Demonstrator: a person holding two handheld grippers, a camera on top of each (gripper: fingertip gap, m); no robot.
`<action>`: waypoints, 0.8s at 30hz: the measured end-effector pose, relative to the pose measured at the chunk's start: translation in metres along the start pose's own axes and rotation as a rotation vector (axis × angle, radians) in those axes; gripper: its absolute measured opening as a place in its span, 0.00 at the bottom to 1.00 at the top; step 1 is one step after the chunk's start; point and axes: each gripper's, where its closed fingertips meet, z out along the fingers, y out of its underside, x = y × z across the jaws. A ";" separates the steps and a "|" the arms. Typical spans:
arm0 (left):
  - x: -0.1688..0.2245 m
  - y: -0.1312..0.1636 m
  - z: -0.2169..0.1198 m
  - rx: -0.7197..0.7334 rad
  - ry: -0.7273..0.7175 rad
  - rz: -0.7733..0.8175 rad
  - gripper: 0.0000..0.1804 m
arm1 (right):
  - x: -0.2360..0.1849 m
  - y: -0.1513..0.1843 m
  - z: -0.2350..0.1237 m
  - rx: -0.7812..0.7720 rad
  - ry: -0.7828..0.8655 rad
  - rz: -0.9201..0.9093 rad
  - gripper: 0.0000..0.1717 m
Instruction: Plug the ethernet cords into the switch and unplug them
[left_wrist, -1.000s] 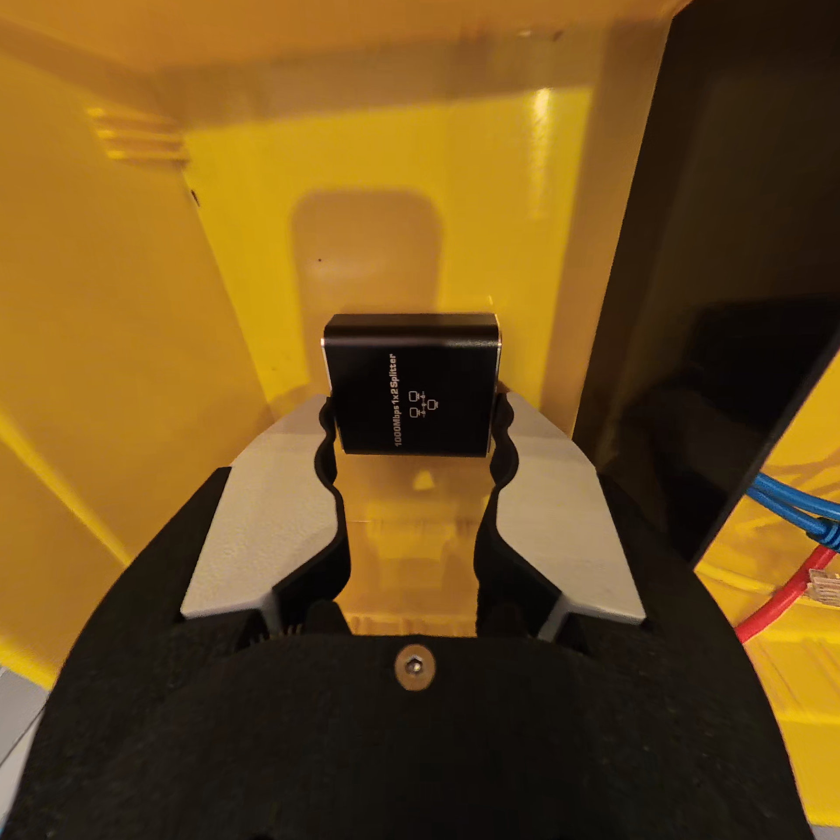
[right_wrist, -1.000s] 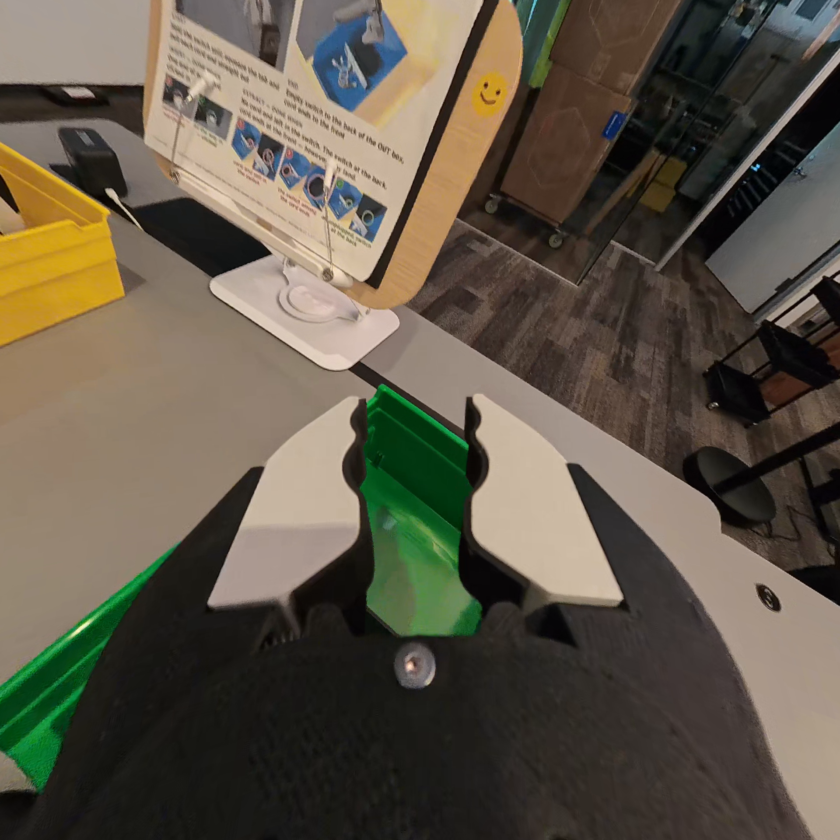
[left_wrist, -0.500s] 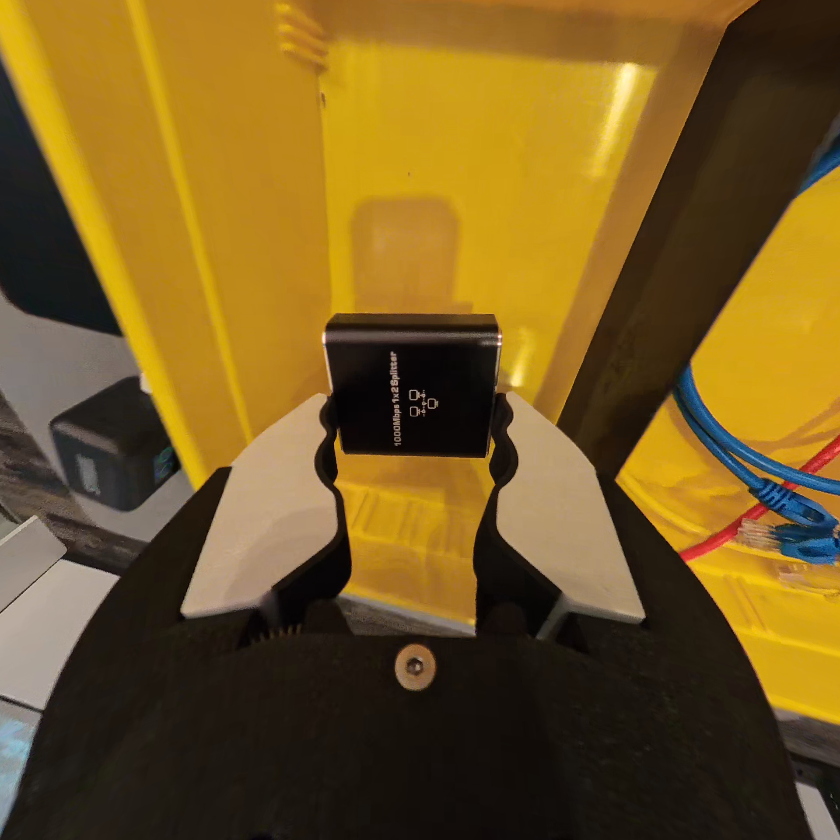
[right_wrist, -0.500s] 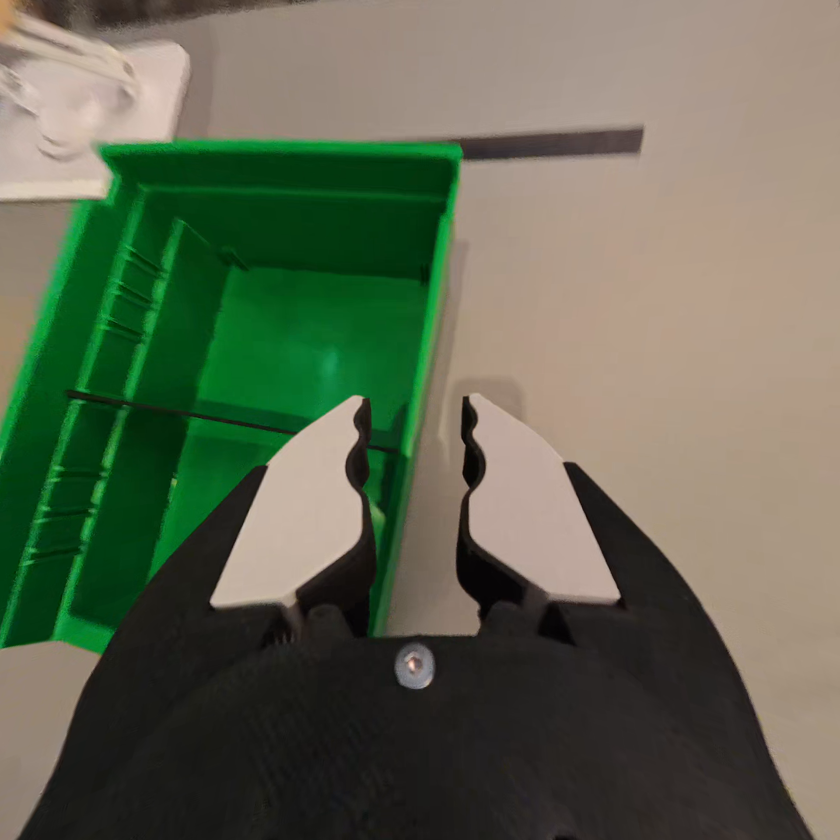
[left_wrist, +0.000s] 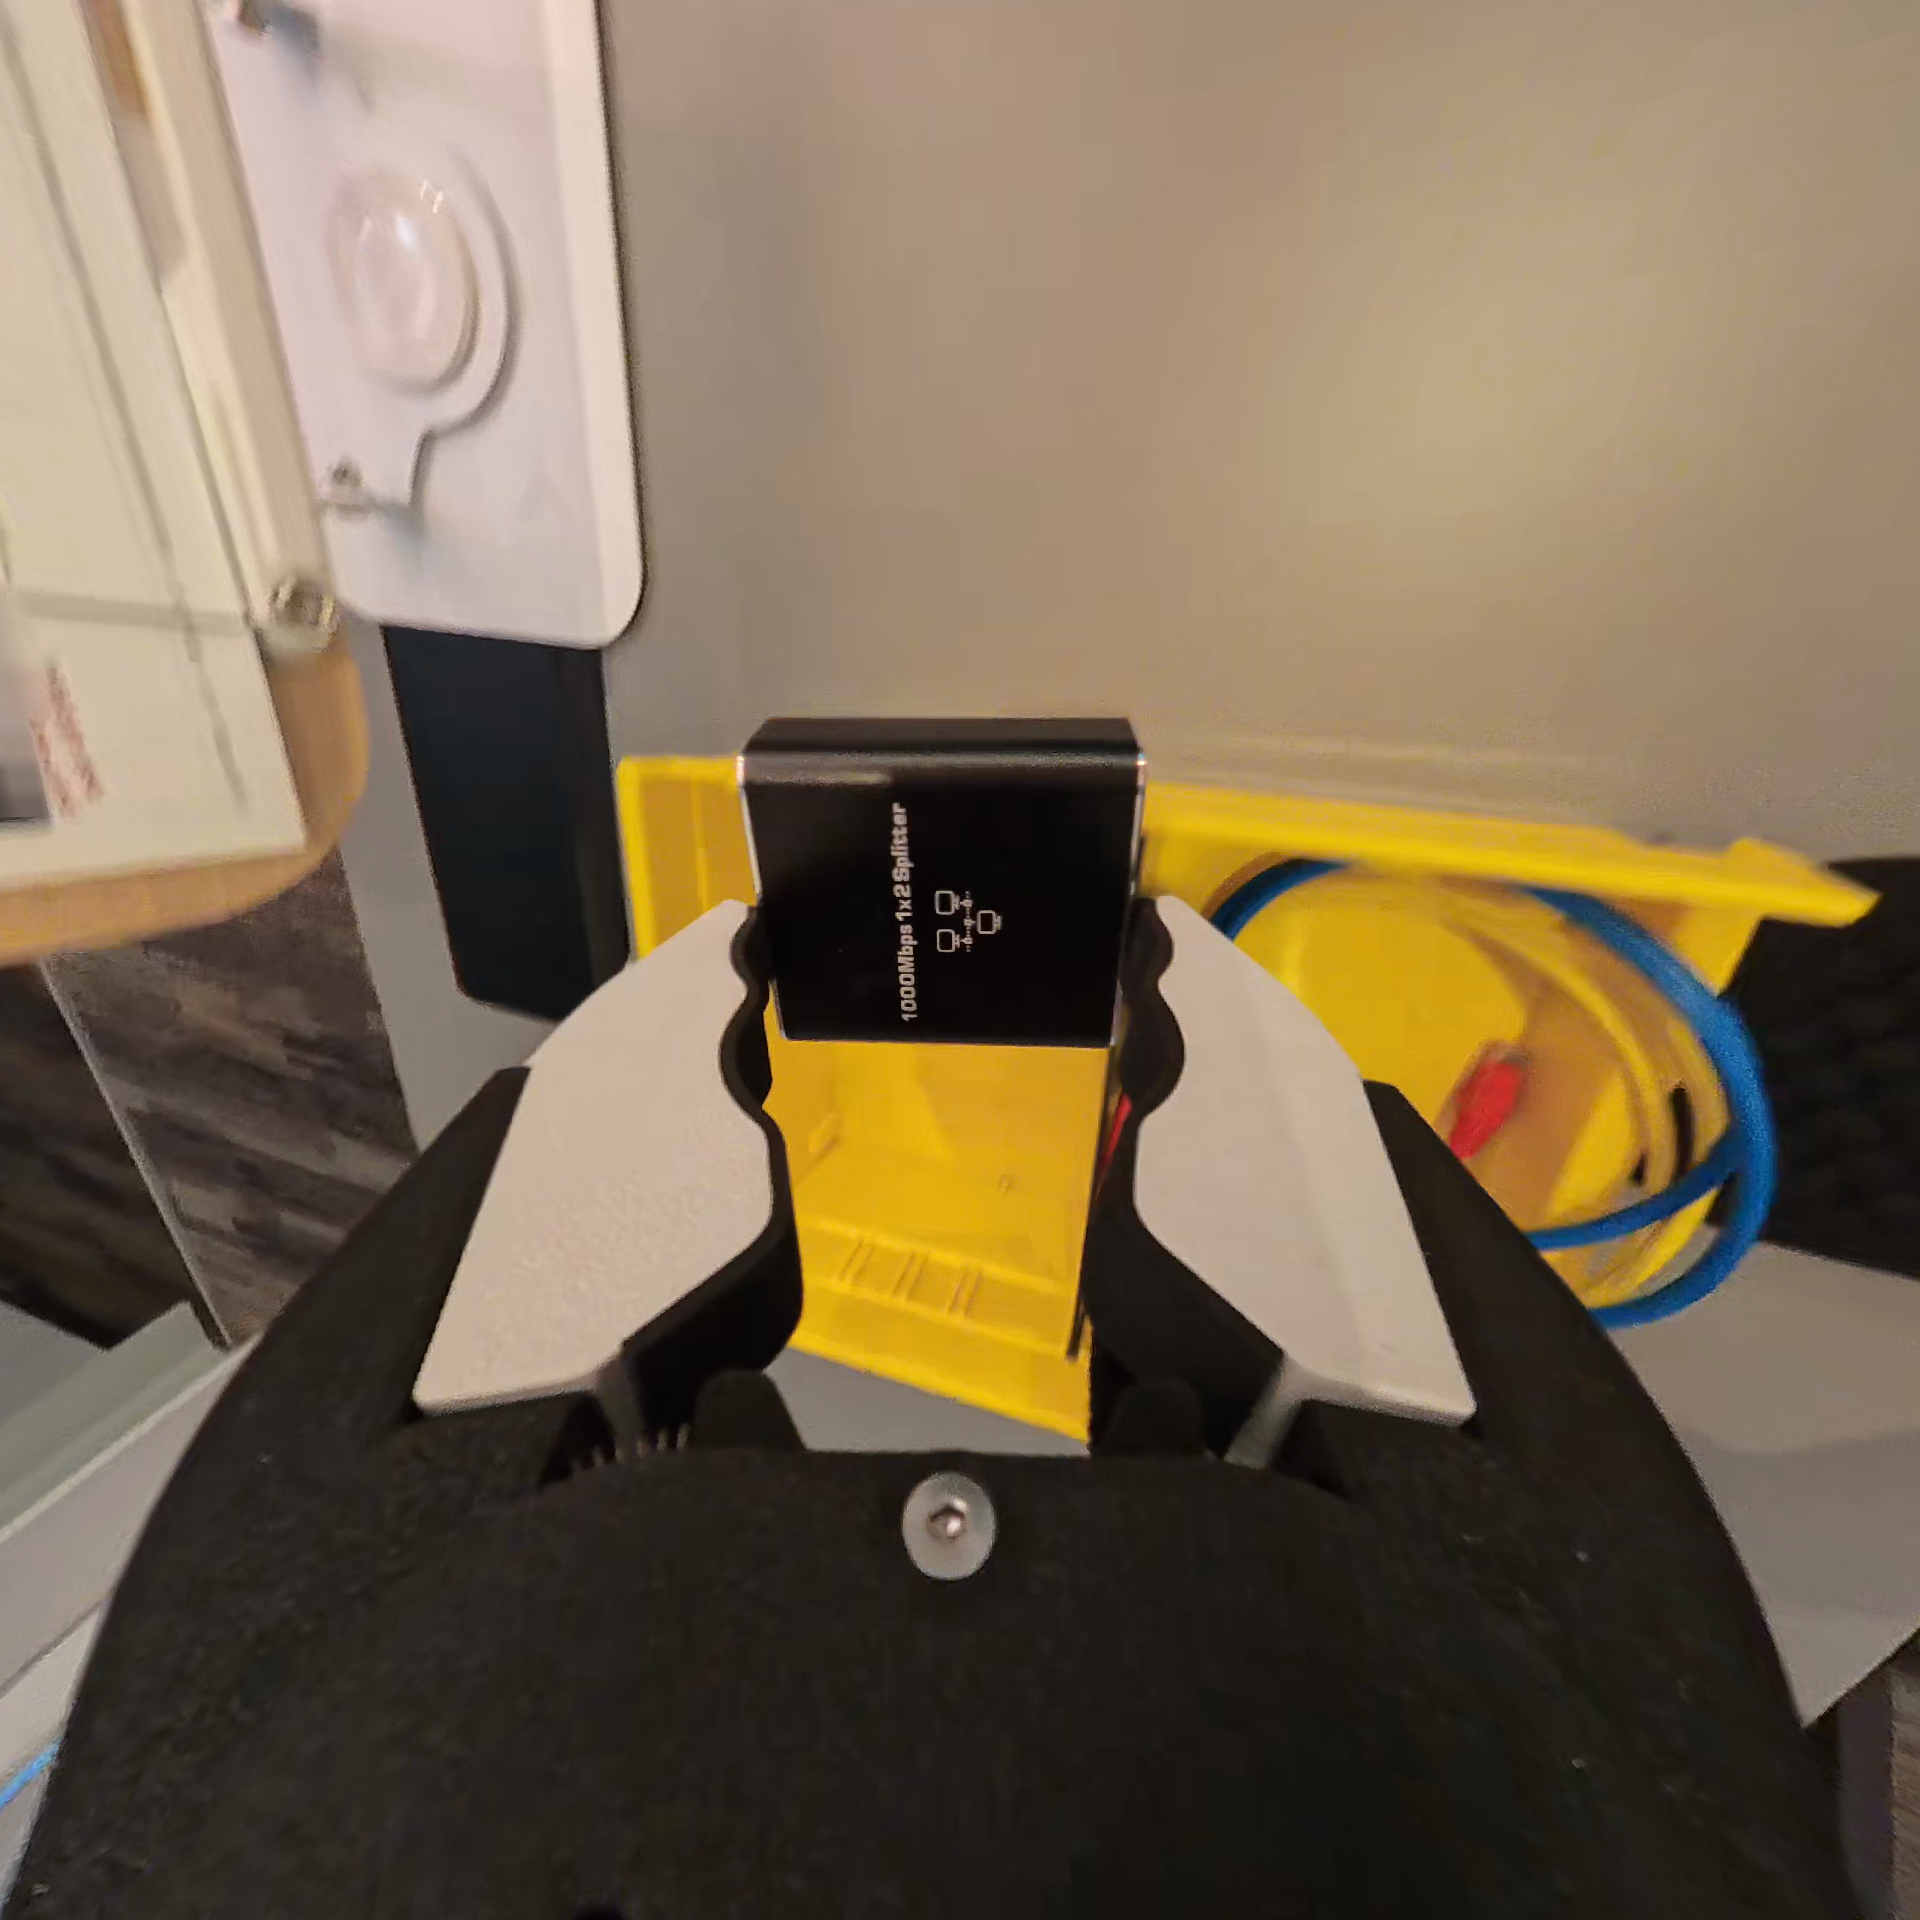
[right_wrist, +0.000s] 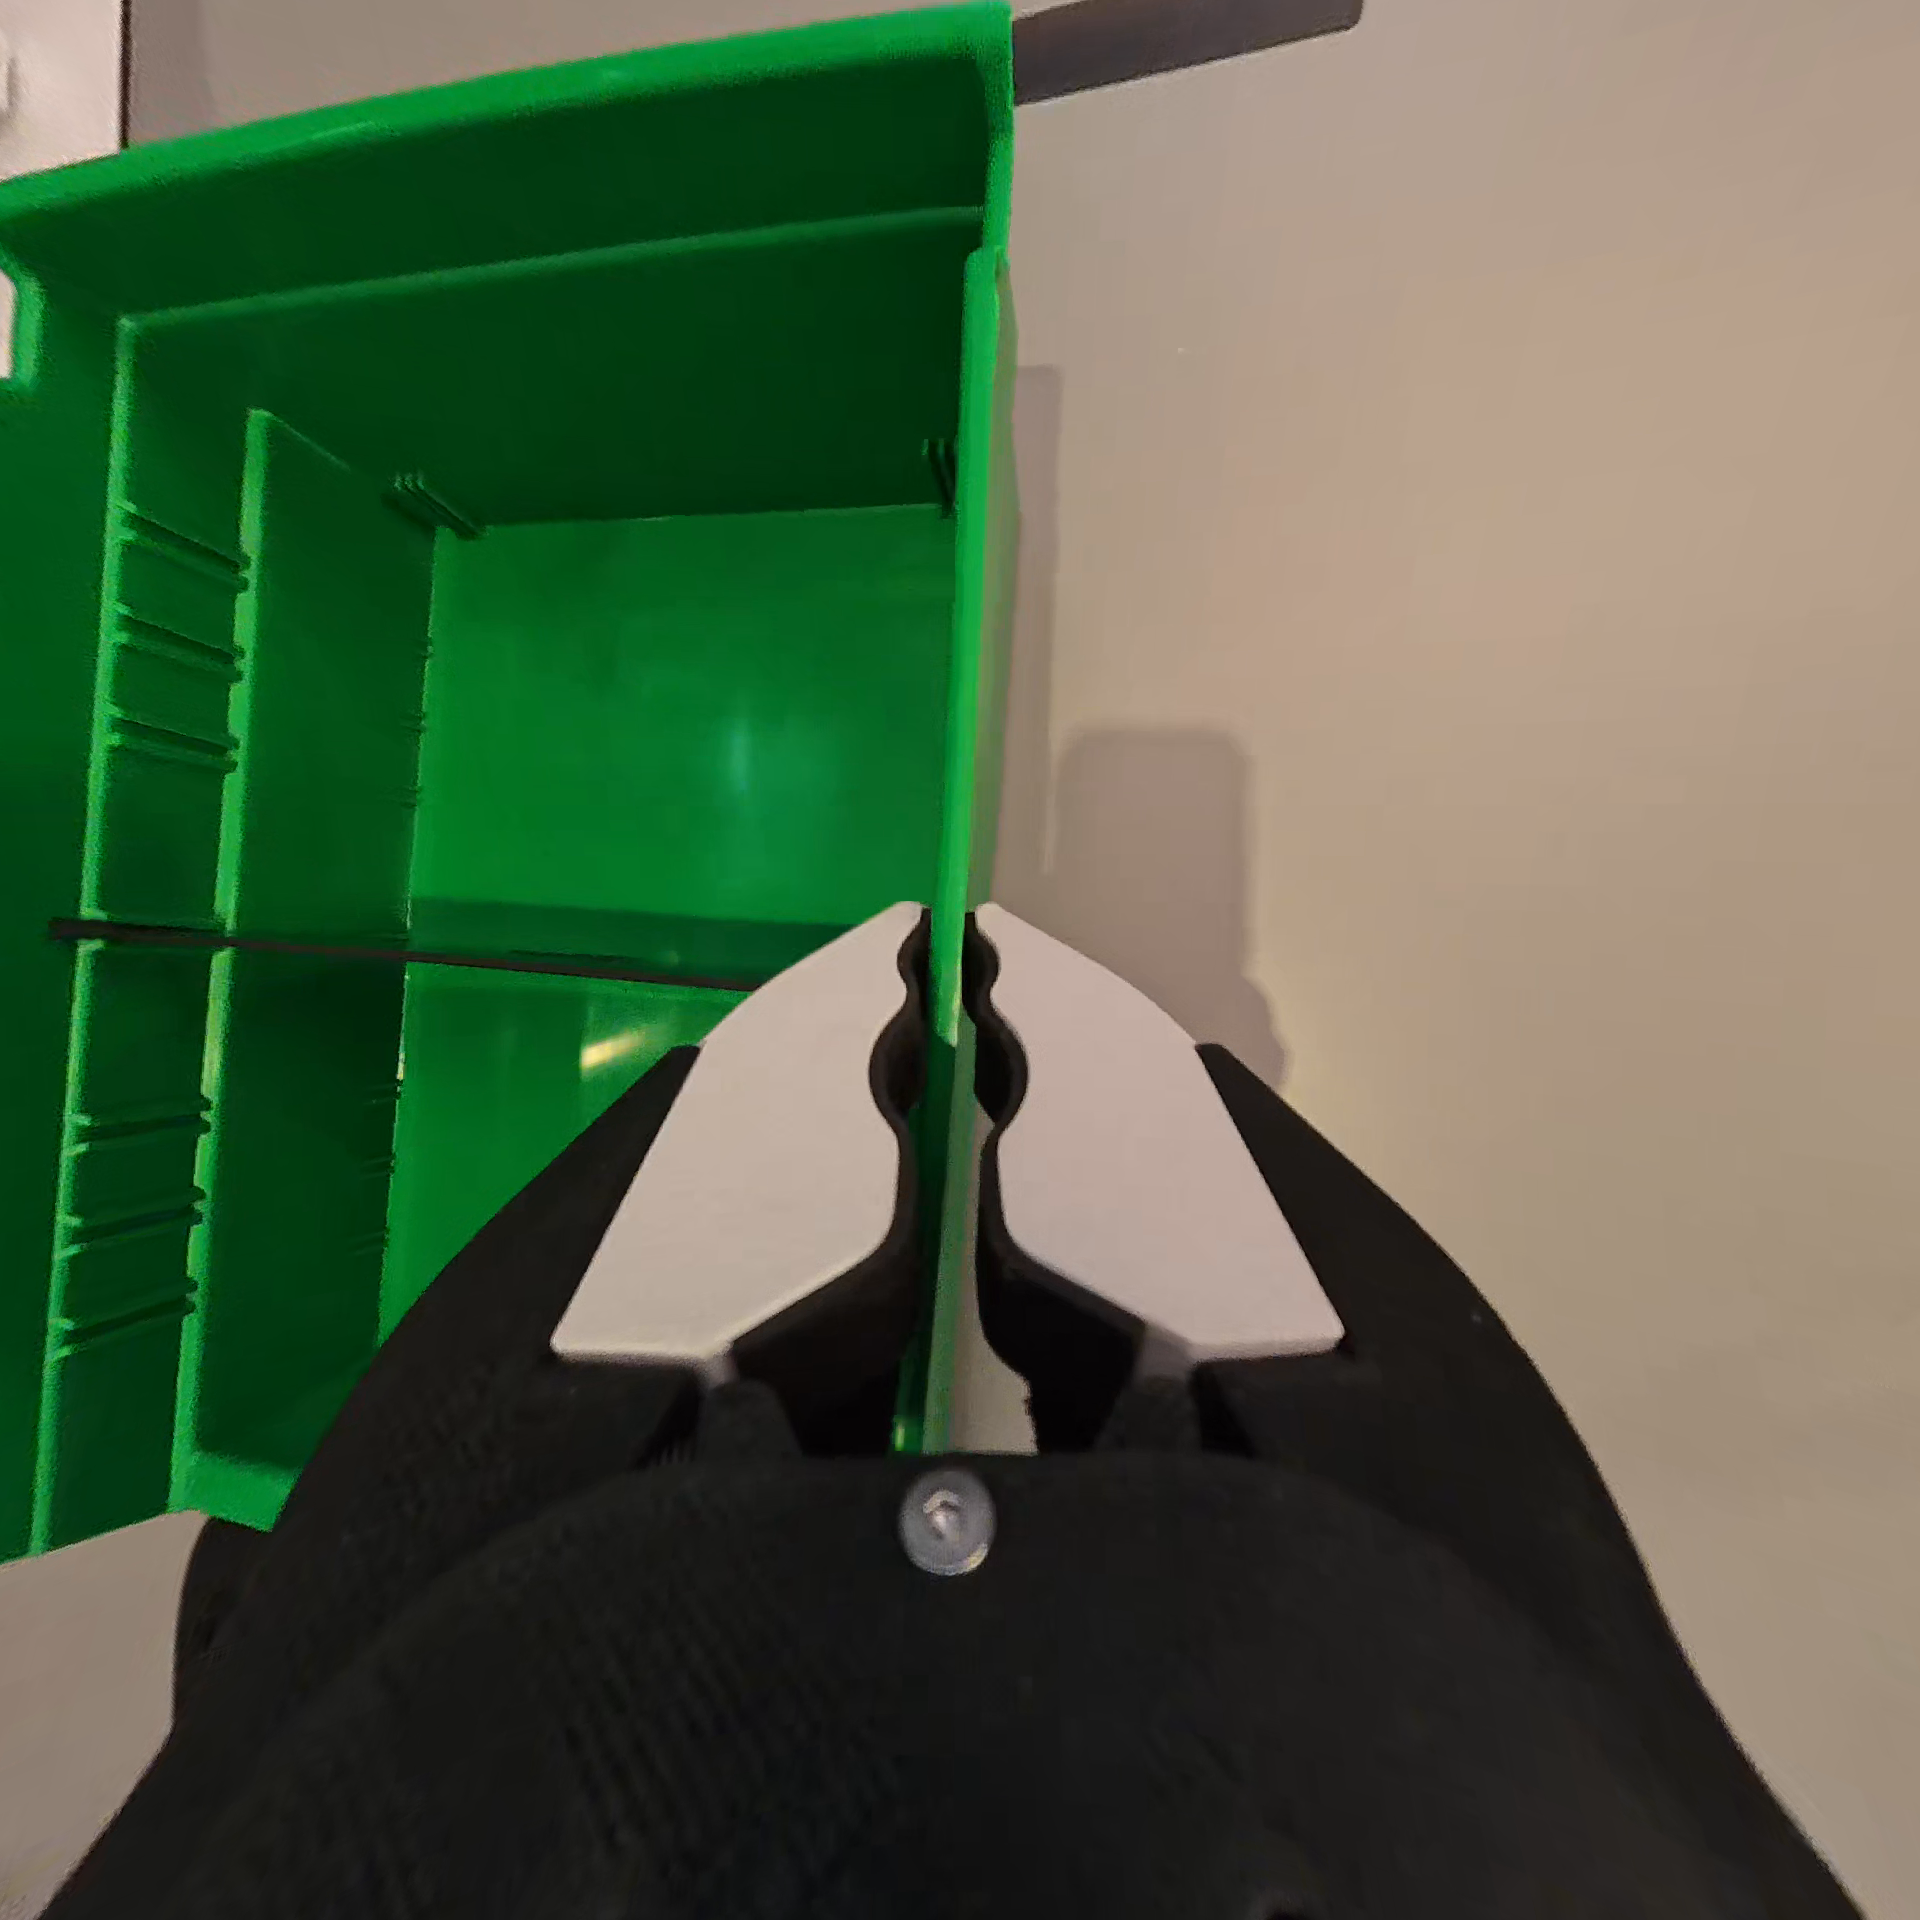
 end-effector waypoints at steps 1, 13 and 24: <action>0.007 -0.013 0.003 0.009 0.015 0.016 0.36 | 0.001 -0.001 0.000 0.011 -0.015 0.009 0.03; 0.067 -0.111 0.100 -0.047 0.137 0.115 0.36 | -0.002 0.008 -0.011 0.013 -0.085 0.003 0.05; 0.087 -0.140 0.157 -0.103 0.216 0.104 0.36 | 0.012 0.002 -0.011 0.035 -0.068 -0.040 0.04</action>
